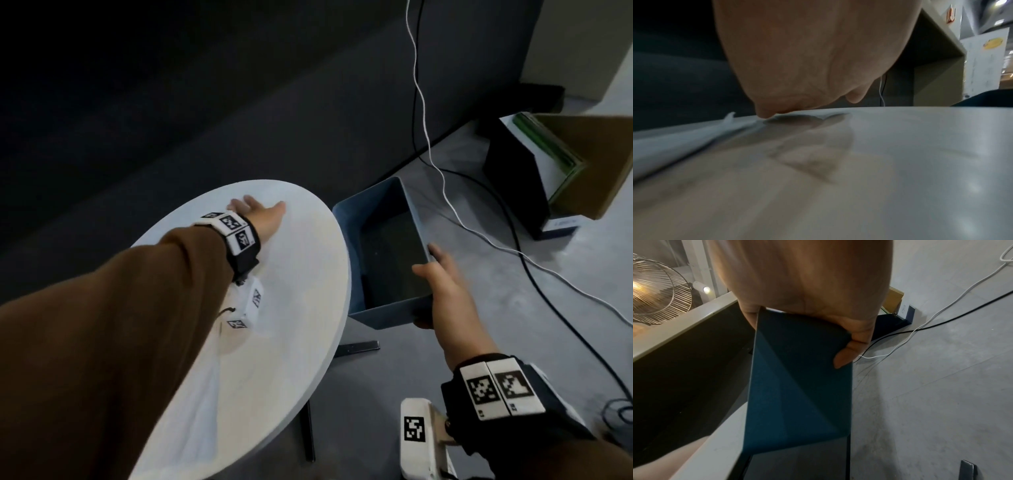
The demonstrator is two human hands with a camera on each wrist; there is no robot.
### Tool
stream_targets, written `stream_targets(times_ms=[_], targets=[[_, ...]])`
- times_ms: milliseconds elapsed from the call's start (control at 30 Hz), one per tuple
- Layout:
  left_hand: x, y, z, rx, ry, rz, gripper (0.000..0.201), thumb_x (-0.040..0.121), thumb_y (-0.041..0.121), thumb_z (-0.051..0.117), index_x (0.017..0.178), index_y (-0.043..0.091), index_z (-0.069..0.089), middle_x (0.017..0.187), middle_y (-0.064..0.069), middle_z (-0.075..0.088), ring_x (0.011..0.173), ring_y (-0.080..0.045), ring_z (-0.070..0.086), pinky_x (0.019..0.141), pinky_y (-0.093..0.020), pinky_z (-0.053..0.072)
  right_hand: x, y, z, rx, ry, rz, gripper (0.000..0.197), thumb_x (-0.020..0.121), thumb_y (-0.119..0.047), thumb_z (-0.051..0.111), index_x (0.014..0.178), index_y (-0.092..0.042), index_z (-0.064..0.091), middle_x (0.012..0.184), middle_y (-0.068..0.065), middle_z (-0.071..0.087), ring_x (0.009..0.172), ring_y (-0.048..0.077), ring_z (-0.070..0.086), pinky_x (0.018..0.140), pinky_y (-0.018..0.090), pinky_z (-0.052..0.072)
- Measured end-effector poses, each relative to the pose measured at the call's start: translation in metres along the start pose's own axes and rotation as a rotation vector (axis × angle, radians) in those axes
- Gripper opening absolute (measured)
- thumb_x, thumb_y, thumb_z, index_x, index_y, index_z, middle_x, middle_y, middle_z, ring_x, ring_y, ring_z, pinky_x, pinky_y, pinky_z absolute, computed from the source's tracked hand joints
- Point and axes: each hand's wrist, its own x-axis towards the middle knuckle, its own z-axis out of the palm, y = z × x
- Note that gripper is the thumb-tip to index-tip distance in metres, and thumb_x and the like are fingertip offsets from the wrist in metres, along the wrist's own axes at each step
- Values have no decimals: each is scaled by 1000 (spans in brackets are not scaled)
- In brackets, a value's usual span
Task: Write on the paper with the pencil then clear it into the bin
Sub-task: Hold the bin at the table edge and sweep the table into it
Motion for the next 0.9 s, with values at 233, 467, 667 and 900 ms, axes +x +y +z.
stream_targets(times_ms=[233,467,667,900], targets=[[-4,22,-4,-30,-72,137,80,103,57,24,158,5,-3,165,-12,-14,152,-24,-14,123,-44,-8,5,-1,0,-21,-2,-1,72,73,-52,48,144,-48,41,119,-7,54,97,26,57,67,34,45],[-95,57,30,137,-492,666,67,107,48,17,157,13,-10,162,-3,-25,148,-17,-26,121,-42,-15,10,0,1,-26,2,-6,73,73,-51,50,145,-47,40,121,-3,57,103,28,58,70,37,47],[-71,14,-5,-49,-204,217,80,103,58,26,158,13,-9,164,-10,-21,151,-21,-20,122,-44,-10,8,-1,-2,-7,5,-1,72,72,-49,49,144,-46,42,118,-9,55,99,24,57,69,36,47],[-136,-2,18,124,-462,522,78,104,52,29,157,16,-16,159,-4,-32,147,-18,-28,121,-38,-12,8,-3,0,24,13,-9,57,88,-42,55,143,-43,44,115,-6,58,97,21,58,67,35,45]])
